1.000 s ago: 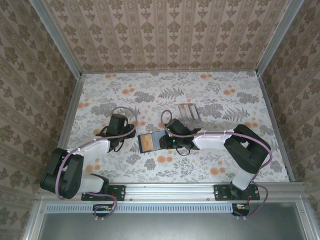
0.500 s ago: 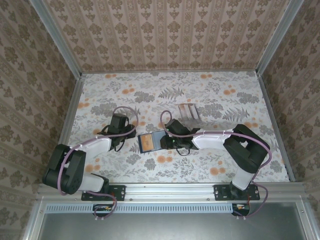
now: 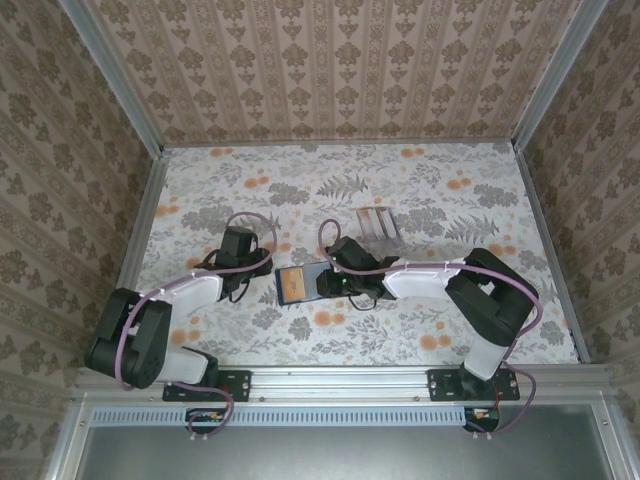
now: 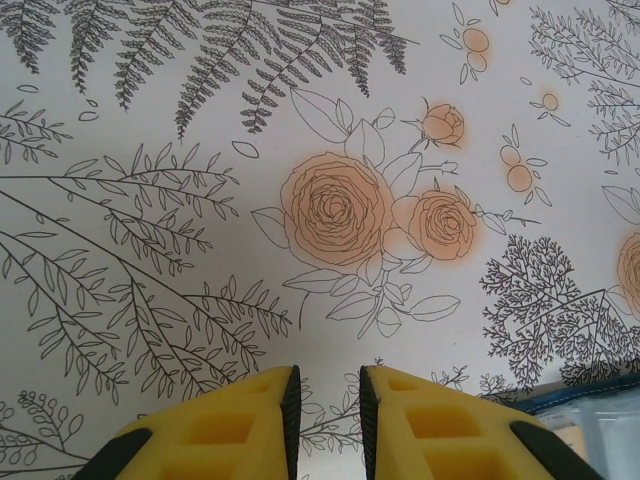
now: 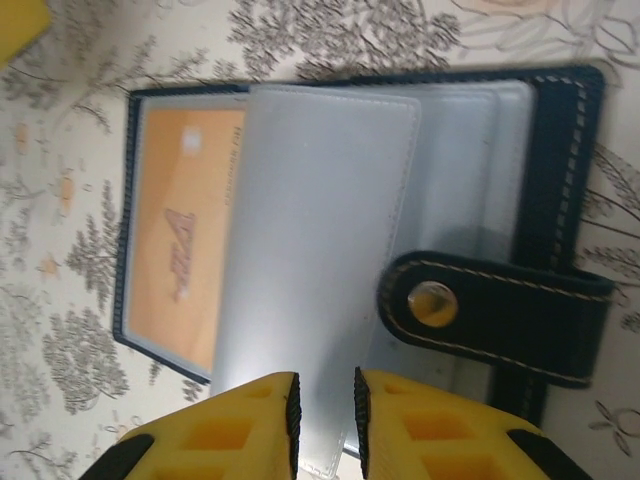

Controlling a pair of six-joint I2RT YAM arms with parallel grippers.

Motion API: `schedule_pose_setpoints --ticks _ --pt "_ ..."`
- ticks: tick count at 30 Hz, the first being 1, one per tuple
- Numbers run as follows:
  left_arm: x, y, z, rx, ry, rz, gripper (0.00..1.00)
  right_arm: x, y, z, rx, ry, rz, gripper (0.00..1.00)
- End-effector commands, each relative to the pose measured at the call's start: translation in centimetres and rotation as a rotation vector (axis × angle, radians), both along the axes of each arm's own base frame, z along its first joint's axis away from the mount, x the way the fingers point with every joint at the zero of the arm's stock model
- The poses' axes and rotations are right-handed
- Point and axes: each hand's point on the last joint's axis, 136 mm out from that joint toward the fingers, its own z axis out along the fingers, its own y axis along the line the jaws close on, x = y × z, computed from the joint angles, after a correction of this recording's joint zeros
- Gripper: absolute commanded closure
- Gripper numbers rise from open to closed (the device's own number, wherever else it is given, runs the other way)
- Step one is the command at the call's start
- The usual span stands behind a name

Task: Put the credit cards into the card holder
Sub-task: Flip over the card slot in the card holder.

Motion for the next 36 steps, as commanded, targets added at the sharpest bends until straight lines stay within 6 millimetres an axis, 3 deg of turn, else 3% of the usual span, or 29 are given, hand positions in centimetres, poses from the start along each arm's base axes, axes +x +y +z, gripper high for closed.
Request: schedule_pose_setpoints --ticks 1,8,16,29,36 --pt "0.4 -0.3 0.3 -0.012 0.01 -0.007 0.75 0.0 0.8 0.5 0.076 -0.01 -0.004 0.75" --pt "0.5 -0.4 0.3 -0.015 0.015 -0.008 0.76 -0.1 1.3 0.2 0.121 0.004 0.001 0.71" --pt "0.5 -0.1 0.6 -0.002 0.004 0.0 0.76 0.0 3.2 2.3 0.258 -0.01 0.042 0.66" --pt "0.5 0.2 0.2 0.008 0.03 0.017 0.77 0.6 5.2 2.5 0.363 0.031 0.052 0.66" --pt "0.5 0.4 0.0 0.011 0.034 0.028 0.77 0.7 7.4 3.5 0.45 0.053 0.11 0.64"
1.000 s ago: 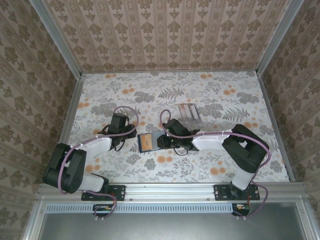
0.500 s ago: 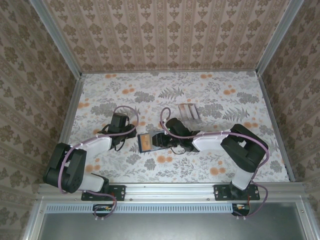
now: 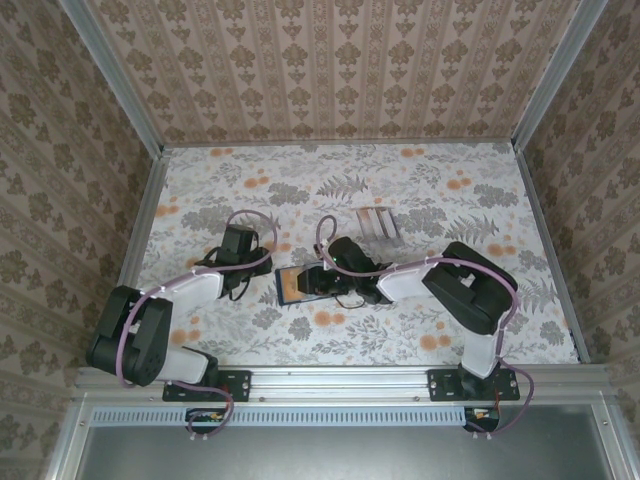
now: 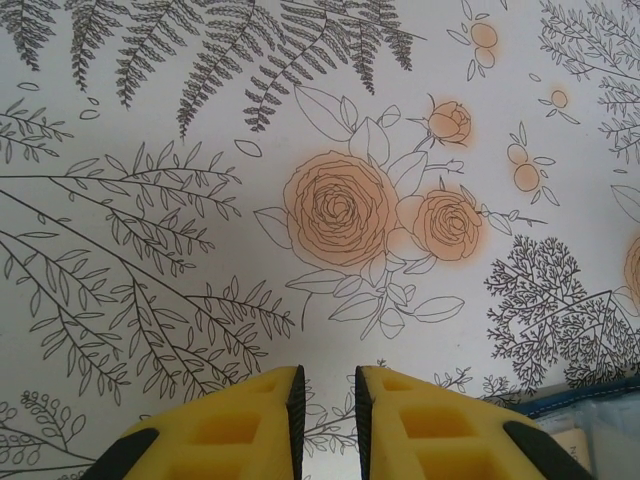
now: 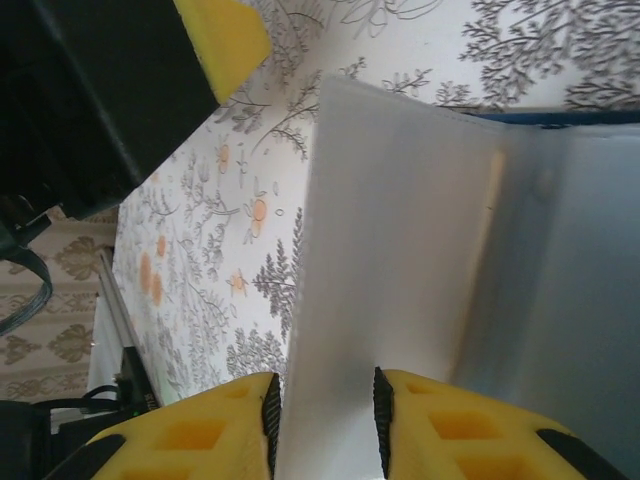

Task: Put the credit cards into the card holder
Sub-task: Flip over the card slot in the card holder.

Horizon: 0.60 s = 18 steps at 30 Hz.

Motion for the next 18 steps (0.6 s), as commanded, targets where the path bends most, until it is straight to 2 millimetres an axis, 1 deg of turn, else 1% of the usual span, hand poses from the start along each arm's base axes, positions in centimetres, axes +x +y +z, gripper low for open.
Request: schedule_pose_setpoints --ticks 1,3,5,8,10,12,13,15,16,18 --pt "0.4 0.4 0.2 0.003 0.007 0.027 0.77 0.6 2.3 2.0 0.101 -0.006 0.052 0.63" --pt "0.4 0.8 0.1 0.013 0.002 0.044 0.77 0.5 3.0 2.6 0.125 -0.003 0.086 0.63" --pt "0.4 1.1 0.0 0.01 0.006 0.059 0.77 0.3 3.2 3.2 0.134 -0.014 0.107 0.62" --pt "0.3 1.3 0.2 -0.01 0.013 0.068 0.75 0.2 2.7 3.9 0.092 -0.061 0.146 0.59" --pt "0.3 1.7 0.4 -0.012 0.001 0.08 0.74 0.2 1.8 4.8 0.04 -0.113 0.163 0.57" --pt "0.3 1.9 0.6 -0.02 -0.007 0.091 0.73 0.6 -0.1 5.5 -0.063 -0.189 0.14 0.55" --pt "0.2 1.9 0.7 -0.026 -0.008 0.09 0.73 1.2 -1.5 5.9 -0.135 -0.239 0.118 0.54" --pt "0.1 1.8 1.0 -0.034 -0.01 0.084 0.72 2.8 -4.8 6.6 -0.296 -0.319 0.052 0.52" --pt "0.1 1.9 1.1 -0.034 -0.015 0.085 0.72 3.8 -6.7 7.0 -0.384 -0.346 0.009 0.51" --pt "0.1 2.1 1.4 -0.032 -0.032 0.092 0.71 5.6 -10.4 7.7 -0.528 -0.371 -0.077 0.47"
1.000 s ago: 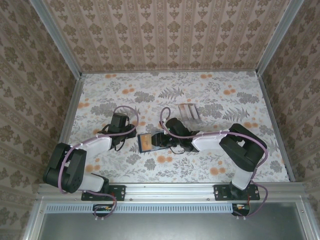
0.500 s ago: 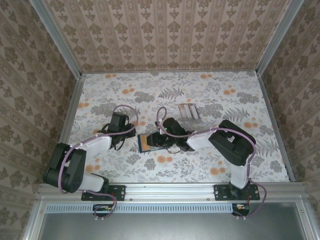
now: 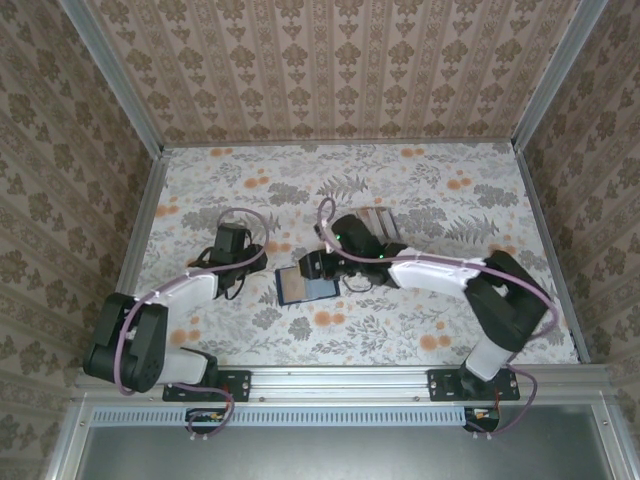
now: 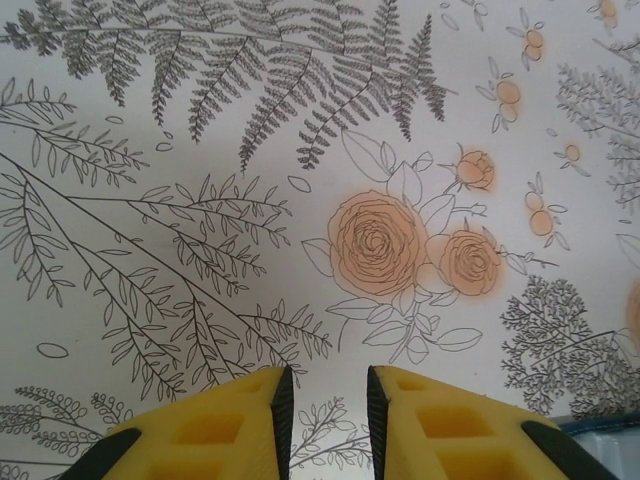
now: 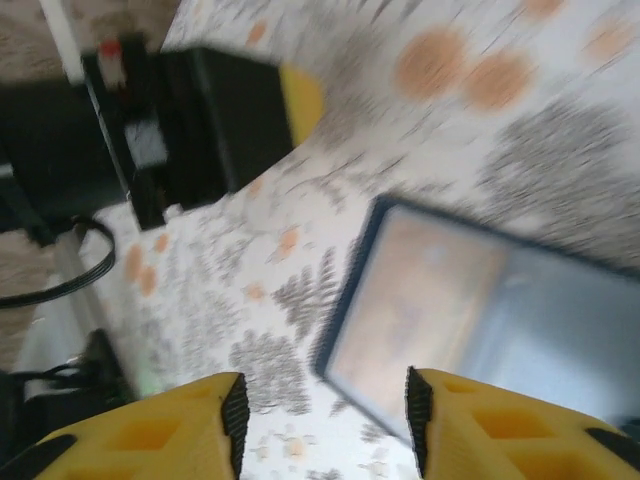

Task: Put the credit cards into the card holder
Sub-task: Flip over the card slot in the card holder, then pick up the credit card from the storage box.

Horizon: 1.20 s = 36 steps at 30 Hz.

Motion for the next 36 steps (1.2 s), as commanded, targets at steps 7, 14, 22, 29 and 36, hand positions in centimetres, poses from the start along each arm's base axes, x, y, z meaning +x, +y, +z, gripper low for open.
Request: schedule_pose_setpoints --ticks 7,14,22,29,36 --pt "-0.8 0.8 1.1 -0.023 -0.053 0.027 0.49 7.0 -16.6 1.7 -0.608 -0.173 -0.384 0.2" --pt "-1.0 1.3 1.6 0.001 -0.075 0.031 0.29 9.4 -19.4 -0.1 -0.765 -0.137 -0.388 0.0" --pt "-0.8 1.5 1.2 0.03 -0.062 0.034 0.28 10.7 -20.9 -3.9 -0.871 0.0 -0.318 0.0" --pt "-0.8 1.6 0.8 0.048 -0.053 0.034 0.27 11.3 -23.6 -3.6 -1.039 -0.036 -0.379 0.0" --pt "-0.7 1.4 0.5 0.053 -0.043 0.031 0.27 11.7 -24.6 -0.9 -1.067 -0.116 -0.43 0.0"
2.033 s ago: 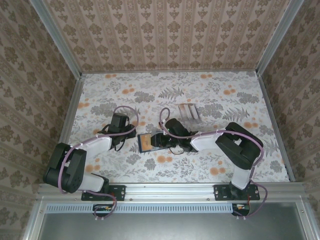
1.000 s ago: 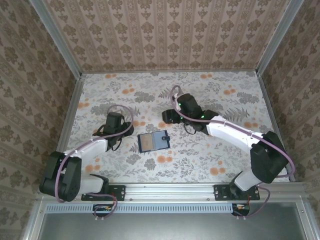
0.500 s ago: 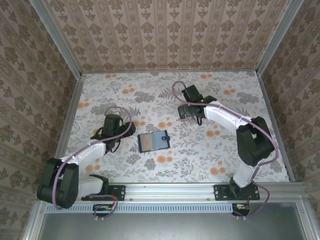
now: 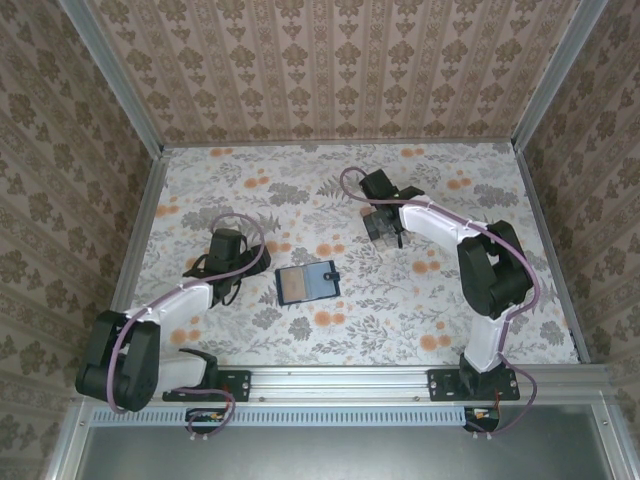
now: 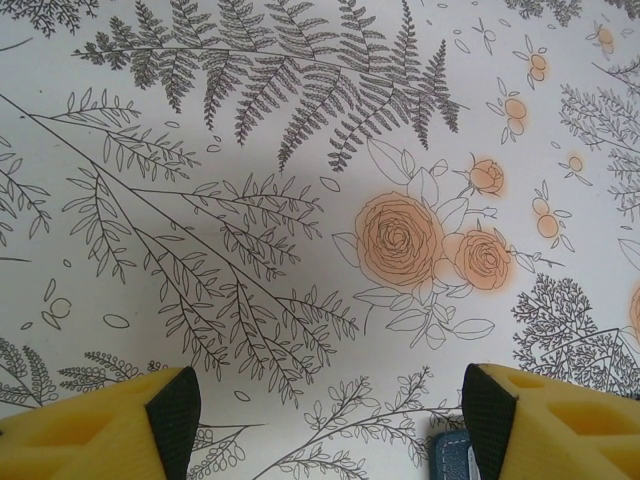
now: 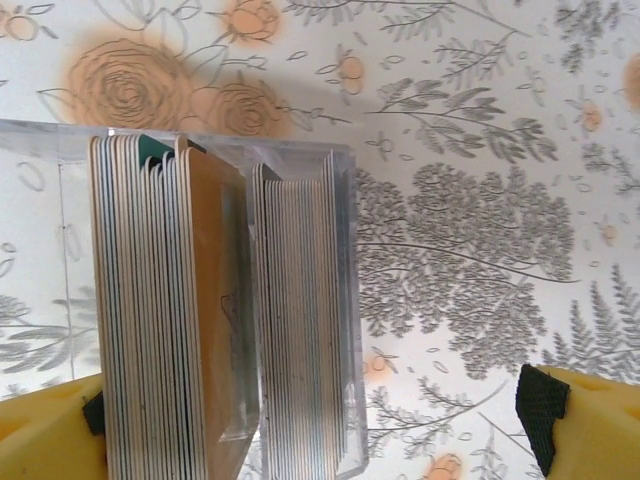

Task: Put the credit cards into the card holder
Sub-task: Pick up the credit card from the storage box.

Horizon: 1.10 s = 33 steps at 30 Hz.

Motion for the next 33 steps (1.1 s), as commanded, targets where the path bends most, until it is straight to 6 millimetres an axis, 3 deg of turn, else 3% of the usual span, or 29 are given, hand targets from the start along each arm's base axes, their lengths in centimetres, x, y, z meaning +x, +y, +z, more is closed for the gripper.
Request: schedule_pose_setpoints --ticks 1,6,11,12,16,27,33 --pt "0.3 0.0 0.0 0.031 0.001 -0.007 0.27 0.2 -1.8 3.4 -0.079 -0.079 -0.019 0.0" --pt "0.3 0.1 -0.1 0.039 0.0 -0.004 0.27 0.4 -2.0 4.0 -0.1 -0.087 -0.016 0.0" --pt "0.3 -0.2 -0.1 0.034 0.003 -0.013 0.27 0.3 -1.2 3.0 -0.069 -0.051 0.022 0.0" --pt "0.3 0.0 -0.1 0.04 0.003 -0.008 0.27 0.1 -1.0 2.7 -0.061 -0.03 0.03 0.04" --pt "0.4 -0.1 -0.5 0.04 0.021 -0.01 0.27 0.0 0.1 2.1 -0.01 -0.01 0.061 0.4" --pt "0.7 -0.3 -1.7 0.042 0.054 -0.007 0.27 -0.2 0.6 3.1 0.027 -0.004 0.075 0.97" --pt "0.7 -0.4 -1.8 0.041 0.061 -0.011 0.27 -1.1 1.7 3.7 0.11 0.011 0.093 1.0"
